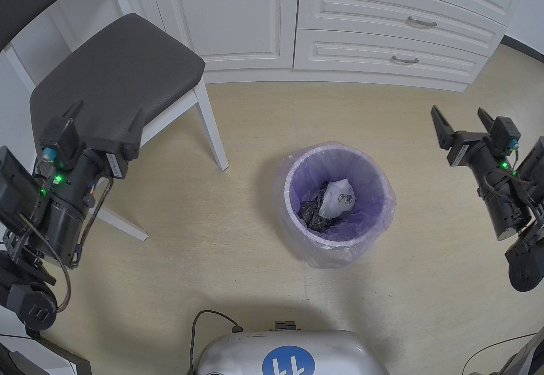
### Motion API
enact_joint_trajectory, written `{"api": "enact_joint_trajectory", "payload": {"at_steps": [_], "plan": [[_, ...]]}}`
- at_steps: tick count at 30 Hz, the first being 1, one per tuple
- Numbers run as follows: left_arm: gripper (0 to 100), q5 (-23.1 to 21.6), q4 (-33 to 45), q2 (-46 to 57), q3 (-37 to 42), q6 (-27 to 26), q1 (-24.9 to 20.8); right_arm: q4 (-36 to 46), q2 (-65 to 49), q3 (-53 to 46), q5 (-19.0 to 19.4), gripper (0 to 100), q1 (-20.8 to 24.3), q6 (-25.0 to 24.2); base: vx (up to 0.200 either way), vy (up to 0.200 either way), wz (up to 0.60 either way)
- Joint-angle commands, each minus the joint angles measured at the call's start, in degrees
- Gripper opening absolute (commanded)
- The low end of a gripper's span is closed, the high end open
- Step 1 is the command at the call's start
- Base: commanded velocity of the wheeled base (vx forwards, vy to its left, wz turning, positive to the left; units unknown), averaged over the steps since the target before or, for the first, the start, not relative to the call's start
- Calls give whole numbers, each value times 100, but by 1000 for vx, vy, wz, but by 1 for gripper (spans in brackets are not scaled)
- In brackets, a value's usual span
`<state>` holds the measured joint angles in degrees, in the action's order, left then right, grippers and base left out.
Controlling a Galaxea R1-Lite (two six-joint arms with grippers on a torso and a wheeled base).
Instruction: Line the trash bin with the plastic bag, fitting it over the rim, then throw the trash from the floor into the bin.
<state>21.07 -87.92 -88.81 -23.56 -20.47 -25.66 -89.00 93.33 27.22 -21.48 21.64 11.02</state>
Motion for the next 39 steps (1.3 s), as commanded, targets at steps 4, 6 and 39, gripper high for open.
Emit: {"api": "enact_joint_trajectory", "payload": {"at_steps": [4, 6, 39], "plan": [[100, 3, 12, 979, 80, -36, 290, -100, -975, -50, 3, 100, -178, 67, 0, 0, 0], [100, 3, 12, 1173, 62, -36, 299, -100, -1212, -50, 3, 100, -178, 111, 0, 0, 0], [100, 3, 56, 2816, 1038, 17, 1160, 1755, -4473, -1043, -14, 100, -1241, 111, 0, 0, 0]]}}
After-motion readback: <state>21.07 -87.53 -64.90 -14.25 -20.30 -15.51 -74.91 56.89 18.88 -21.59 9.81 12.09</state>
